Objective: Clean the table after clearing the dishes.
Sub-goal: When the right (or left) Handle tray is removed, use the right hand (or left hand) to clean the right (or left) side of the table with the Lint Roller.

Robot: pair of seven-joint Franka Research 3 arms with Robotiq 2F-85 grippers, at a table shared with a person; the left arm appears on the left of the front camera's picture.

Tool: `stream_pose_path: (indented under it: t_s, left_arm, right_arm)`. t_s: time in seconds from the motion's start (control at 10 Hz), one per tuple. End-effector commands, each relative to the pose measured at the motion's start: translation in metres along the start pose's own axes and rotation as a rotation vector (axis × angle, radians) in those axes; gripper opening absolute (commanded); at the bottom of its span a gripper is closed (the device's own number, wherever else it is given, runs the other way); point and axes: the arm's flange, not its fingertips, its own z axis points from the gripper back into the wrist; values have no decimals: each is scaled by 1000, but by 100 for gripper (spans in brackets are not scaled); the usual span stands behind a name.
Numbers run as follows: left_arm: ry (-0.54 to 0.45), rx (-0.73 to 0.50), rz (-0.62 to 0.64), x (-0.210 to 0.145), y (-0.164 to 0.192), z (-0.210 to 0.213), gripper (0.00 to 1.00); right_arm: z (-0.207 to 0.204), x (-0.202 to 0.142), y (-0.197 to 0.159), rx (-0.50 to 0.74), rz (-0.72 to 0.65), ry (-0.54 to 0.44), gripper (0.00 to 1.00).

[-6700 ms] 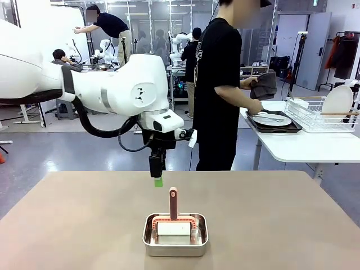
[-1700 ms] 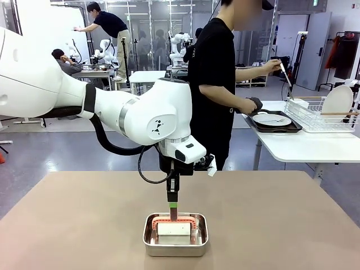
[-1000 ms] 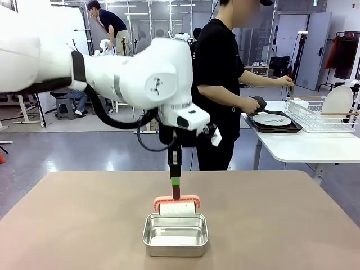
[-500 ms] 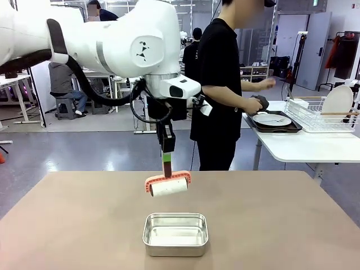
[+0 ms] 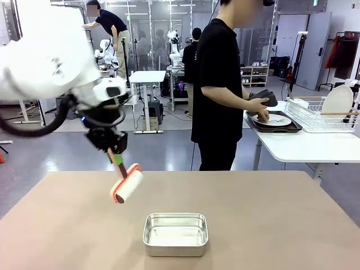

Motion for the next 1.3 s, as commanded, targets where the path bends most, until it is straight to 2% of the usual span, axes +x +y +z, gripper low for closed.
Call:
stream_pose_path:
  t_s: [0.0,0.2,0.3,0.4,0.5,1.0,1.1,1.2]
  left_arm:
    - [-145,-24,152,-41,13,-30,21]
    - [-217,-113,178,-46,37,-50,21]
    - [-207,-111,169,-44,44,-55,21]
    - [-179,-99,75,-38,38,-49,21]
    - [-163,-75,215,-50,43,-52,21]
    - [-163,-81,199,-47,44,-55,21]
    - [-138,-175,245,-47,62,-57,21]
    - [-162,-184,317,-49,82,-61,21]
  right_arm:
    - [0,-1,4,-2,2,-1,100]
    - [0,-1,4,-2,2,-1,100]
    - [0,-1,4,-2,2,-1,100]
    - [0,-1,4,-2,2,-1,100]
    - [0,-1,4,-2,2,-1,100]
    - [0,-1,4,-2,2,-1,100]
    - [0,-1,4,-2,2,-1,100]
    - [0,-1,4,-2,2,-1,100]
